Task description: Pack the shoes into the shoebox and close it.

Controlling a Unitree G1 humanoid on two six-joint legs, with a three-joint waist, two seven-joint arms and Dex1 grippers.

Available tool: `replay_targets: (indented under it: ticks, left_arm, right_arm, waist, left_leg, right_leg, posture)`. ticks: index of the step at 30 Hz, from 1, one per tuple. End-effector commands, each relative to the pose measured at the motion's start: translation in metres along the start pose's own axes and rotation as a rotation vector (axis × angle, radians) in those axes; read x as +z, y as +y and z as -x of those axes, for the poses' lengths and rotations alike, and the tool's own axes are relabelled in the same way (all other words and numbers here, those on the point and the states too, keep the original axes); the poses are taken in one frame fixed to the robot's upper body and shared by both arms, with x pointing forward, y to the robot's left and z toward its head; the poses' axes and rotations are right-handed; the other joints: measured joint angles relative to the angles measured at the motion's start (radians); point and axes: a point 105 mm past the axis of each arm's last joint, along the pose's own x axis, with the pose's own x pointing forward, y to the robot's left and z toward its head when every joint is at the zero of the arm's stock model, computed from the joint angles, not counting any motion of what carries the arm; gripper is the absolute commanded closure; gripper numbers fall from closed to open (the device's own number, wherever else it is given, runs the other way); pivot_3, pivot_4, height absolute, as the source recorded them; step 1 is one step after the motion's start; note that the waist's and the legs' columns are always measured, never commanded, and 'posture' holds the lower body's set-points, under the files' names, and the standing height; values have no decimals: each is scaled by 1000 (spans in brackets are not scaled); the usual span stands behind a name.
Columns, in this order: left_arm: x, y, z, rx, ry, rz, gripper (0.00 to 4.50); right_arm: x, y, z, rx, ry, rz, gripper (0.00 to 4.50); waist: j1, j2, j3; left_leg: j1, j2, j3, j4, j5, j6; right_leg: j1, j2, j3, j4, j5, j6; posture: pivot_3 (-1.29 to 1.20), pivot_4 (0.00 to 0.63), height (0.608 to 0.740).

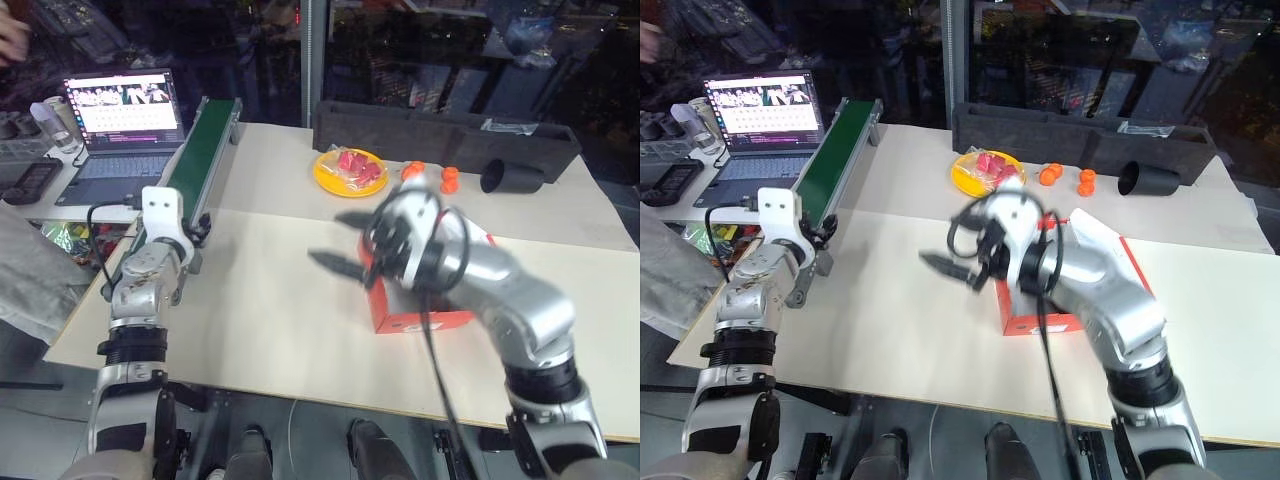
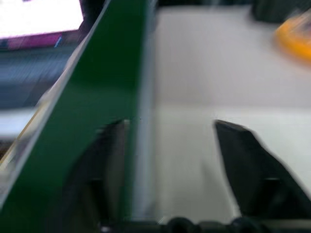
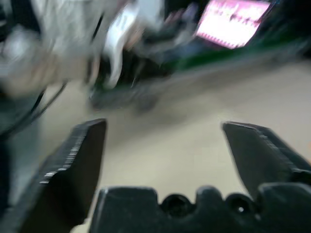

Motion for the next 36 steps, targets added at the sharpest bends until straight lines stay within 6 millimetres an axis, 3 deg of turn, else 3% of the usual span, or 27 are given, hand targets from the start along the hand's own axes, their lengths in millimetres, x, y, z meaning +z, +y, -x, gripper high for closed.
replay_targets:
  ticks: [1, 7, 13, 25, 36]
  left_arm:
    - [9, 8, 0, -9, -7, -36, 46]
    - [6, 8, -1, -29, 29, -45, 46]
    - [4, 13, -3, -14, 76, -58, 46]
    - [1, 10, -5, -31, 96, -88, 46]
    - [11, 18, -9, 17, 63, -92, 46]
  right_arm:
    - [-3, 7, -8, 32, -15, 91, 0]
    - [-6, 15, -18, 68, -20, 129, 0]
    - [0, 1, -25, -37, -79, 38, 0]
    - [-4, -7, -28, -123, -75, -43, 0]
    - [-9, -12, -22, -183, -63, -65, 0]
  waist:
    - [4, 0, 0]
    - [7, -1, 0]
    - [7, -1, 0]
    - [8, -1, -1]
    - [8, -1, -1]
  left_leg:
    - [0, 0, 0, 0, 2, 0]
    - [1, 0, 0, -1, 4, 0]
    - [1, 0, 0, -3, 3, 0]
    - [1, 0, 0, -3, 4, 0]
    - [0, 0, 0, -2, 4, 0]
  right_leg:
    - [0, 0, 0, 0, 1, -1]
    - [0, 0, 0, 0, 1, -4]
    - [0, 0, -1, 0, 1, -1]
    - [0, 0, -1, 1, 1, -1]
    - [0, 0, -1, 1, 1, -1]
  posture:
    - [0, 150, 740]
    - [0, 150, 740]
    - [0, 150, 740]
    - [0, 150, 740]
    - [0, 150, 740]
